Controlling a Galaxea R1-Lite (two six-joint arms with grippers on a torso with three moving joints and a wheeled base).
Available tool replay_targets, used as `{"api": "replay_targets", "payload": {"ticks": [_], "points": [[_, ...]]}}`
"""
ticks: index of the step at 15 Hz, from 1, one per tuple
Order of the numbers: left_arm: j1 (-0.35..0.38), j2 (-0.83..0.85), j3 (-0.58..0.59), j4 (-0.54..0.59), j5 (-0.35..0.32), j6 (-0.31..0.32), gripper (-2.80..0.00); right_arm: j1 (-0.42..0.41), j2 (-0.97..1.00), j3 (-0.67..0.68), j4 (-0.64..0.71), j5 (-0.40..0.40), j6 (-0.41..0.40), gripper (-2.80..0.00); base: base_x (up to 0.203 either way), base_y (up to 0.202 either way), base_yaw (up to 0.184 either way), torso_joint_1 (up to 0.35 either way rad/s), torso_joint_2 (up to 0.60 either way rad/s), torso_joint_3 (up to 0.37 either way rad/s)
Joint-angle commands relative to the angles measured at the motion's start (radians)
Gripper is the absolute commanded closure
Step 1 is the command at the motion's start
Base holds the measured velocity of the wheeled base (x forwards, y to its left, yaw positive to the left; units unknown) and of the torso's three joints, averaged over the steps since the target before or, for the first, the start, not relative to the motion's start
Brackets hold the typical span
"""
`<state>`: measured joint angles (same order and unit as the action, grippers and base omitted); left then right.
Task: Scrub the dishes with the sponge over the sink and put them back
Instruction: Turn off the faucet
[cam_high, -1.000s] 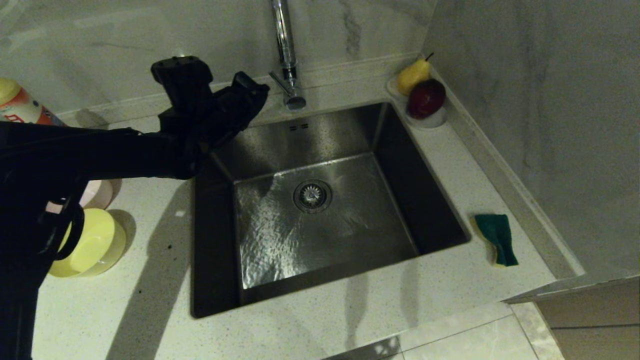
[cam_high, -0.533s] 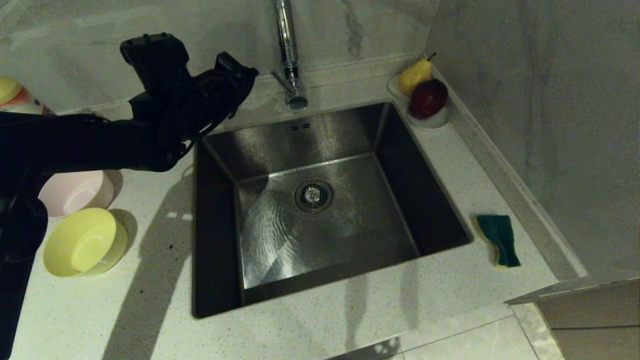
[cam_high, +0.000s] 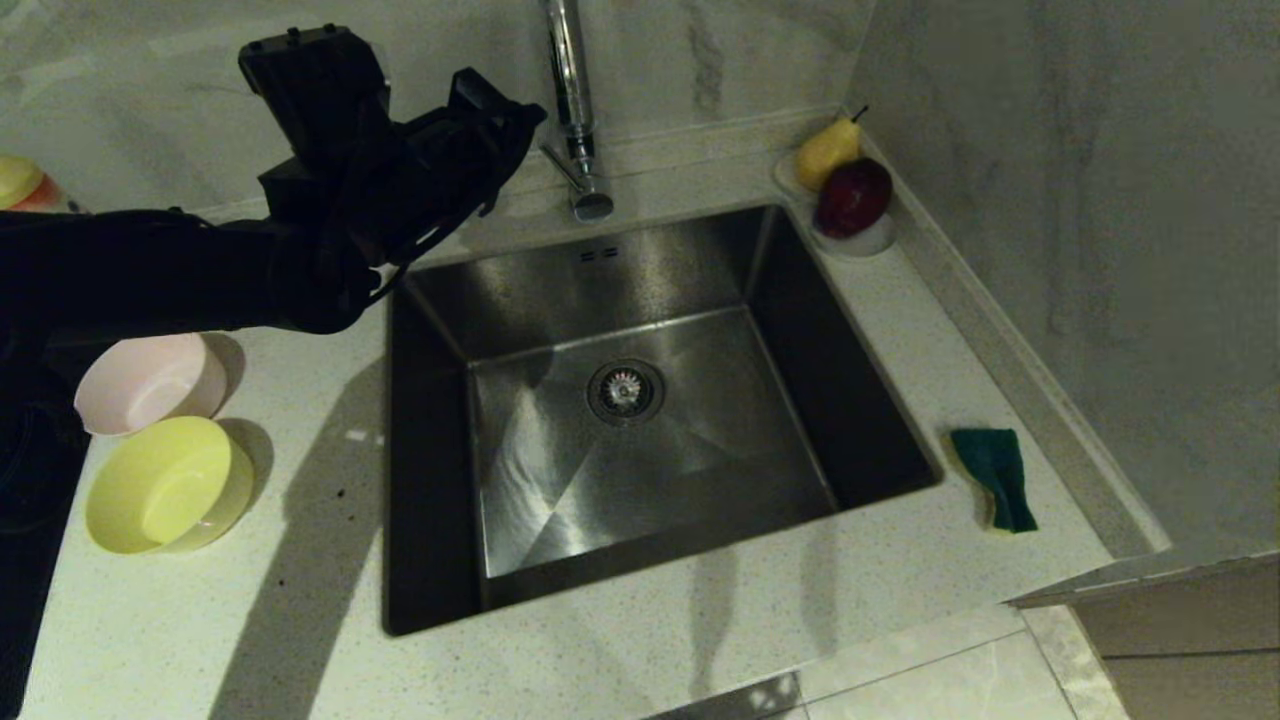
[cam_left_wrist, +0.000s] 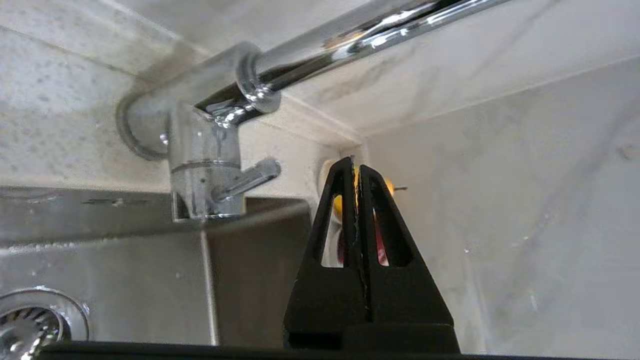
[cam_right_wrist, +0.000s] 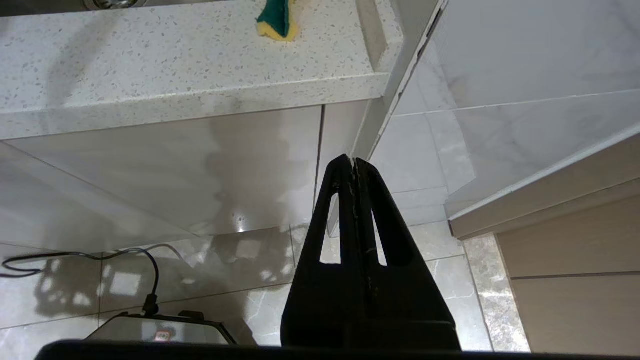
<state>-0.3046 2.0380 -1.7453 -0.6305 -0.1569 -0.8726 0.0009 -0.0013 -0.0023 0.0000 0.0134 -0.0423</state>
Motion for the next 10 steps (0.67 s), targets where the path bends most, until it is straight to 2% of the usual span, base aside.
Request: {"api": "replay_targets", "payload": {"ticks": [1,8,10], "points": [[-0.026,0.009,-0.006,-0.003,-0.021,-0.005,0.00,0.000,0.000,-0.001,0.000,0.000,-0.001,0.00,0.000,0.000,0.000,0.000,0.00,0.000],[-0.040,0.121,-0.058,-0.009,-0.025,-0.005,0.00,0.001,0.000,-0.001,0.000,0.000,-0.001,0.00,0.000,0.000,0.000,0.000,0.00,0.000],[-0.039,0.161,-0.105,-0.010,-0.017,-0.005,0.00,-0.001,0.000,0.001,0.000,0.000,-0.001,0.00,0.000,0.000,0.000,0.000,0.00,0.000]]}}
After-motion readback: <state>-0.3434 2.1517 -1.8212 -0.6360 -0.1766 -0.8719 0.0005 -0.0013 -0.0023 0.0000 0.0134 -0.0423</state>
